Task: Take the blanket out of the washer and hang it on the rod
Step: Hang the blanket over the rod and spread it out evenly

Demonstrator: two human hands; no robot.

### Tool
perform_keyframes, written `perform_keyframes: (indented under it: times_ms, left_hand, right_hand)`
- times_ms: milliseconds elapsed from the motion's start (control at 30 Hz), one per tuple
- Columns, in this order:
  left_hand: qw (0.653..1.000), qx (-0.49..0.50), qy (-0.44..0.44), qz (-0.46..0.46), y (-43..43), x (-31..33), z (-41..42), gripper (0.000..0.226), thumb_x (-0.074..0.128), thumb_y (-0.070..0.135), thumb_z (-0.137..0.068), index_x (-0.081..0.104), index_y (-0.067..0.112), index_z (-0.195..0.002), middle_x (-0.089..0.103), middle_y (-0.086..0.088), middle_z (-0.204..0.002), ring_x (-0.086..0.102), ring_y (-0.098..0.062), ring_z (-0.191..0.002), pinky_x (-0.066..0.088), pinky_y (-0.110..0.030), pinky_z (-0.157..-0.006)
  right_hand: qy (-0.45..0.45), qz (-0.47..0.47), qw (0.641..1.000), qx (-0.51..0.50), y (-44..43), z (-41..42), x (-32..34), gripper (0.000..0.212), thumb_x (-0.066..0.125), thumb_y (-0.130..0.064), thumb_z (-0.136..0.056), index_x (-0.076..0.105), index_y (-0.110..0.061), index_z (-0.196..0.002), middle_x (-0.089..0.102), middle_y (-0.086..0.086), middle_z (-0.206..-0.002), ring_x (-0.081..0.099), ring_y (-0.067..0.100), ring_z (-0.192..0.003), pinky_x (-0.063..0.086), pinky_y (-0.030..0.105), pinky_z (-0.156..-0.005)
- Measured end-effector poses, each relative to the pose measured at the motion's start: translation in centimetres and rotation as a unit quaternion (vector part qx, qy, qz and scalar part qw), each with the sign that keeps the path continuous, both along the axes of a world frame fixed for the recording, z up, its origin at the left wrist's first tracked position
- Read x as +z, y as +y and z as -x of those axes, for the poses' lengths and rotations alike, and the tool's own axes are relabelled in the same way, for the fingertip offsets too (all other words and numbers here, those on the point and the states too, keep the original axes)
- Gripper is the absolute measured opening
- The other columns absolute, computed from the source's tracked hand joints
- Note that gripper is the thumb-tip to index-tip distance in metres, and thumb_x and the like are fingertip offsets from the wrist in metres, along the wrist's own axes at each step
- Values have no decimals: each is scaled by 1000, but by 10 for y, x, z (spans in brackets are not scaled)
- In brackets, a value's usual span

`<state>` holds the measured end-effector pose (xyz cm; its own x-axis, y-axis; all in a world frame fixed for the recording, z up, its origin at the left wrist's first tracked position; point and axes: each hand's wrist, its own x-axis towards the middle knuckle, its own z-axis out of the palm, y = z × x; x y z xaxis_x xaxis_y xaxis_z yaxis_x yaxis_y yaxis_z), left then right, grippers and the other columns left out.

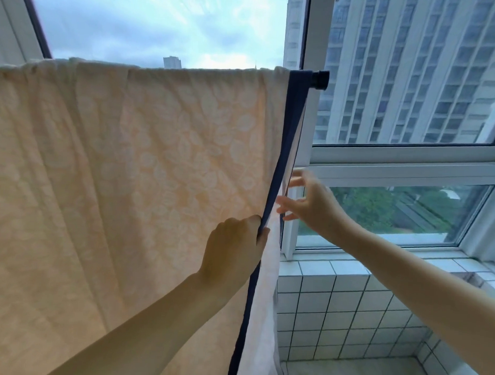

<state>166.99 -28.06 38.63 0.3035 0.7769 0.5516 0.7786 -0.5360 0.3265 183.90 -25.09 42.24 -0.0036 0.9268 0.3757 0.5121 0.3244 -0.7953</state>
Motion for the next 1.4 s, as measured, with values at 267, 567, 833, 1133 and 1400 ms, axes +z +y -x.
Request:
perform_keyframes:
  times_ms: [267,567,833,1133,1400]
  left_hand:
    - [998,53,18,26,-8,-57,10,27,52,35,-96,69,15,-91,70,4,-72,59,-10,-52,54,-20,-59]
    - [997,13,-3,70,-18,-107,6,30,60,35,-93,63,13,-72,64,2,-62,52,-9,-48,53,-21,-67]
    - [991,-50,-11,126,-28,-132,-7,30,59,43,-91,65,19,-75,59,7,-58,57,-8,-55,52,-22,-66]
    - [969,101,-224,42,-25,-101,75,21,69,32,-84,74,12,-81,70,8,-67,63,0,-60,41,-5,-57]
    - [901,287,-326,-19,-8,-95,134,49,77,31,-78,51,12,-115,56,-8,-107,56,-28,-89,50,-42,-74]
  right_hand:
    - [32,-48,998,7,-42,30,-13,14,53,-14,-93,61,-17,-104,67,-7,-101,65,12,-94,56,41,-83]
    - [-43,12,998,-34,-50,37,-50,11,65,-15,-89,67,-5,-89,71,3,-88,69,16,-80,58,40,-78]
    - [5,39,998,-51,-59,12,-83,10,65,-4,-87,68,-2,-96,72,9,-88,71,18,-77,61,37,-68]
    - [8,28,998,-56,-62,14,-90,9,65,-6,-88,68,-4,-96,72,4,-85,71,16,-75,59,42,-72]
    - [-34,2,997,-76,-61,26,-94,15,63,-8,-89,62,-4,-74,66,11,-72,64,31,-72,55,47,-72]
